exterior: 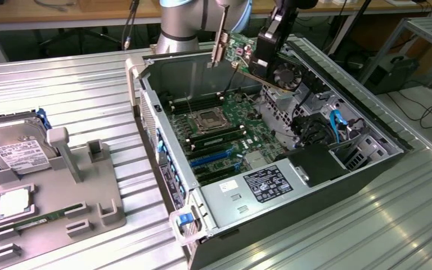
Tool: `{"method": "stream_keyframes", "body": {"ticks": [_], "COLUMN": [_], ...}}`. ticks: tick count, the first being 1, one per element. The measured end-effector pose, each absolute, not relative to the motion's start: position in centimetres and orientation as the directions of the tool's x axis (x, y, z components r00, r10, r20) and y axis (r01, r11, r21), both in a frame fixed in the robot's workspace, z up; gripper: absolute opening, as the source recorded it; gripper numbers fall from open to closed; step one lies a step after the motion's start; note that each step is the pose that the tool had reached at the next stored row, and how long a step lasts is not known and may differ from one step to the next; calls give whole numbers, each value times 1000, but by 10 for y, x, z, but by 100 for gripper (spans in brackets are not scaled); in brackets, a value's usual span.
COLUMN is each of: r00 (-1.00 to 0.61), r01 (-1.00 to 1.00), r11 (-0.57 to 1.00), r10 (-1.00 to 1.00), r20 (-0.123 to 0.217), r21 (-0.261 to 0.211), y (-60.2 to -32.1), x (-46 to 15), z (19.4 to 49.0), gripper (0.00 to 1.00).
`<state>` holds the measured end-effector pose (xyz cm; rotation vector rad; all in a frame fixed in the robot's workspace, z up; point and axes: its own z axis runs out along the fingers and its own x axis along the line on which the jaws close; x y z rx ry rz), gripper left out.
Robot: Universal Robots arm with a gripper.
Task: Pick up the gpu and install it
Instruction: 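Insert the gpu into the slot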
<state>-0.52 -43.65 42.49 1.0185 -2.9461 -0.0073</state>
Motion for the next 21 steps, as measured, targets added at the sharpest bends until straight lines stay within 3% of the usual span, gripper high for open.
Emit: {"method": "stream_keyframes", "body": {"ticks": [21], "r00": [-623], "r01": [-782], "r11": [623], "r10": [-782], "r20": [21], "r21": [12], "y": [-437], "x": [-5], "z": [425], "gripper": [28]}}
